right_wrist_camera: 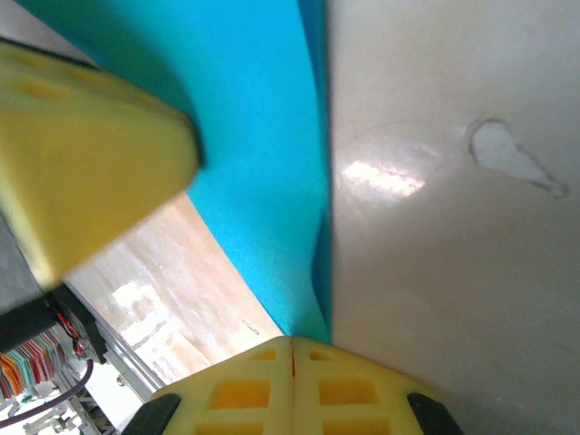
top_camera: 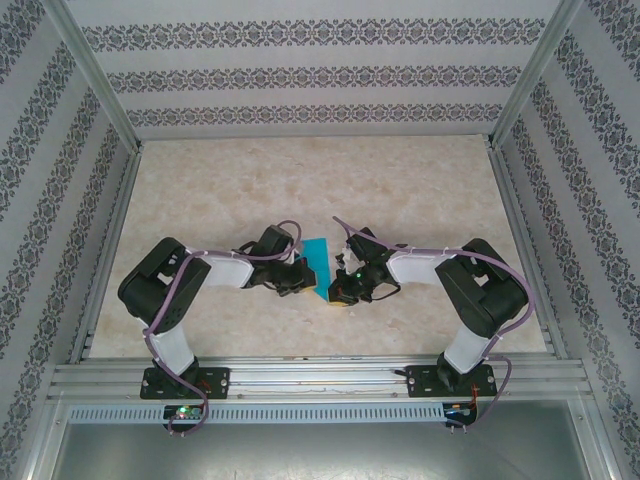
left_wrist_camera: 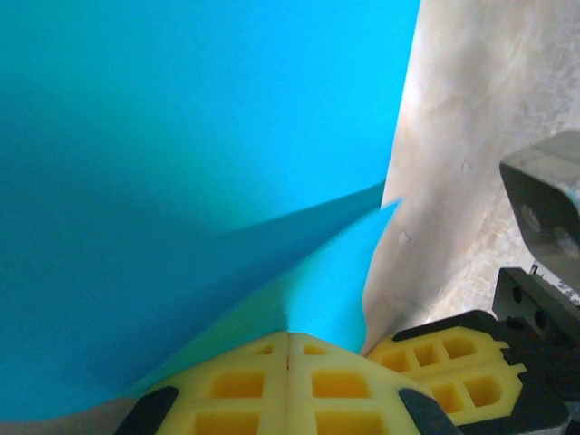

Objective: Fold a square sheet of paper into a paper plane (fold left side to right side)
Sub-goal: Third fold the triangle at the center of the table.

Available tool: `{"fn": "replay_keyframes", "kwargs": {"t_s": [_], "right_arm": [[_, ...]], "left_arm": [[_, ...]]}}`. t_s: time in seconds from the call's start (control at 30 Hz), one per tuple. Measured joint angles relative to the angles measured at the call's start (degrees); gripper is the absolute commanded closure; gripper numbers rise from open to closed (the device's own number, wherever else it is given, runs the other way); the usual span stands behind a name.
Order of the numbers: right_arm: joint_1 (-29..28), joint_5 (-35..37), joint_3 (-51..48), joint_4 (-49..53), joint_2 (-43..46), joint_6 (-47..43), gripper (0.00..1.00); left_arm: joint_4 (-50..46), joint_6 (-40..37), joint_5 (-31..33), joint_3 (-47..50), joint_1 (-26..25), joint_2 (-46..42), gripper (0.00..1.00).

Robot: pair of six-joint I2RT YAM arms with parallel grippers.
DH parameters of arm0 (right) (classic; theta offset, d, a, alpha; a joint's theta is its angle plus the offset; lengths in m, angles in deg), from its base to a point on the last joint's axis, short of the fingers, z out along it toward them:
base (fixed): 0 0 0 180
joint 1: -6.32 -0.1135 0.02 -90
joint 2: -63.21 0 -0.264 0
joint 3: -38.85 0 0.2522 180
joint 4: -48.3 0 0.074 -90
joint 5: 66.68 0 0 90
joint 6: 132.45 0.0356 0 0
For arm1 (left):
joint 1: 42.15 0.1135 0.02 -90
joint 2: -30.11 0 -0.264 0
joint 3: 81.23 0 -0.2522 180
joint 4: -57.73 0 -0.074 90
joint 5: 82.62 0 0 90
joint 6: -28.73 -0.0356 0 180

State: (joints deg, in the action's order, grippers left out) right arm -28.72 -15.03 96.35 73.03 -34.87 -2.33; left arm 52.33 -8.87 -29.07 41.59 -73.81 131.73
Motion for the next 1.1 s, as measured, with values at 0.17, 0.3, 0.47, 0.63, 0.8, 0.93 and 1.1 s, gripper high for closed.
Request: {"fn": "replay_keyframes", "kwargs": {"t_s": [0.17,0.3,0.47,0.63,0.8,0.93,1.1], "right_arm": [[0.0,0.2,0.2,0.2,-0.2,0.0,1.0],[0.0,0.2,0.4,0.4,-0.2,0.0,1.0],[0.0,0.7,0.4,1.3,0.6,0.0,1.0],[0.5,1.4,0.5,2.1,4.3,0.0,1.0],[0.3,2.2,2.8,0.8,5.0,0.7,1.0],[-0.3,4.0,5.7,-0.6,3.0,2.0,1.0],[-1.6,6.2,8.3,-1.2,-1.2,3.4,1.0]], "left_arm": [[-1.9,-2.9,1.4,-1.3,4.7,0.0,0.97],[-3.9,-4.7,3.8,-3.0,7.0,0.2,0.97],[-4.2,-5.5,3.9,-3.5,7.0,0.6,0.98],[-2.8,-5.4,3.7,-2.9,6.1,0.6,0.98],[-0.1,-3.9,3.5,-1.7,3.1,0.6,0.98],[1.0,-2.6,3.5,-1.2,1.4,0.6,0.98],[1.2,-1.9,3.5,-1.2,0.9,0.6,0.98]]}}
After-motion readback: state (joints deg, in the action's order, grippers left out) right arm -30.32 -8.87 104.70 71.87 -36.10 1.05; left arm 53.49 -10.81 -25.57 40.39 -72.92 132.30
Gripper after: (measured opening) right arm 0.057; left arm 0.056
